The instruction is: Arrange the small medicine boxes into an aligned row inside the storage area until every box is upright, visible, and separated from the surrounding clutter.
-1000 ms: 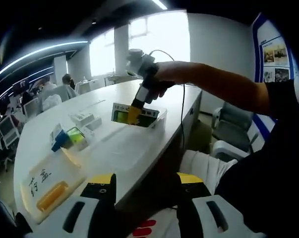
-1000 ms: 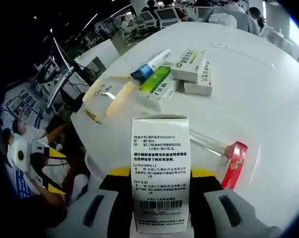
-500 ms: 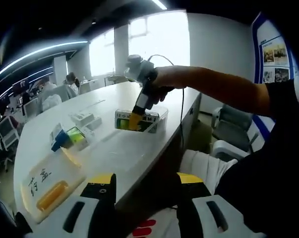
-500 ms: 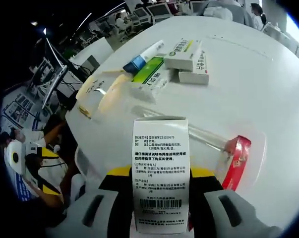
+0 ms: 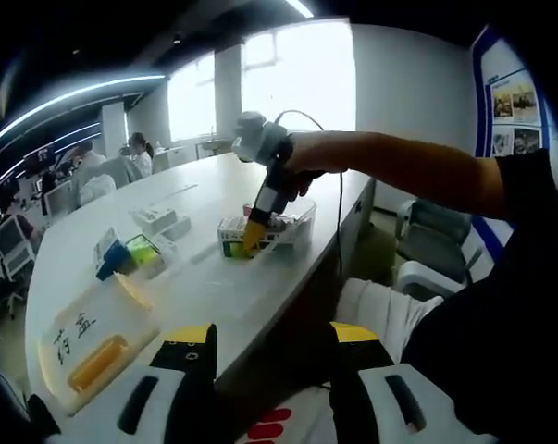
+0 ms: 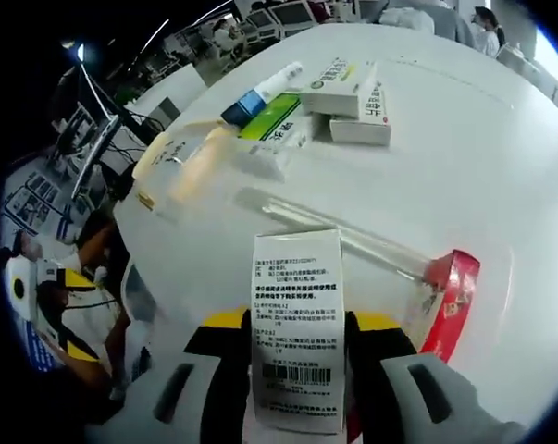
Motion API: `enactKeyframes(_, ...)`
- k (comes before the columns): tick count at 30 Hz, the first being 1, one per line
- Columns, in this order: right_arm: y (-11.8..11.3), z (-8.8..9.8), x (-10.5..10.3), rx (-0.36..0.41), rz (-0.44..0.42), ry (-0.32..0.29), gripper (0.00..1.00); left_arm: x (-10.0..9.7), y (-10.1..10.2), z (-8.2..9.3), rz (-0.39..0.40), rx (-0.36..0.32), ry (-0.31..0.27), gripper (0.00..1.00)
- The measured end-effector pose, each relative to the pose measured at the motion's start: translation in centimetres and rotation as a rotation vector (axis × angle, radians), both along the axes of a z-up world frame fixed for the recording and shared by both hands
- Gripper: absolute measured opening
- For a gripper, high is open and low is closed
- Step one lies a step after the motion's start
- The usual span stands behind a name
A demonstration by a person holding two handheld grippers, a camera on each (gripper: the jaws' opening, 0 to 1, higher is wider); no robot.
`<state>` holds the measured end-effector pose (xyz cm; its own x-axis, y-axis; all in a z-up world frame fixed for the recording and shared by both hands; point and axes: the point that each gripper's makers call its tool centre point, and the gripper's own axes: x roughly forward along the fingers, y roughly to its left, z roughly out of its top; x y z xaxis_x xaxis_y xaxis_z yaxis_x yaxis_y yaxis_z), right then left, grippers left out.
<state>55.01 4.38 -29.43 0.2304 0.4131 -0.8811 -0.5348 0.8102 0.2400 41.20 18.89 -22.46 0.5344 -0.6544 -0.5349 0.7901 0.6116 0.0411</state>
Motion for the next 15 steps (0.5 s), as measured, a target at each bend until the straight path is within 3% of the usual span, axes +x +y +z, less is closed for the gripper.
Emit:
enactKeyframes(7,0.1,2.0,0.6,-0.023,0.067,-0.064,0.43,-0.1,-0.3,-0.1,-0.009,0.003,0.0,0.47)
enactKeyframes(15,1.1,1.5,1.8,-0.076,0.084,-0.077,0.53,-0.2,-0.2,0.2,-0.005,0.0,-0.007,0.47)
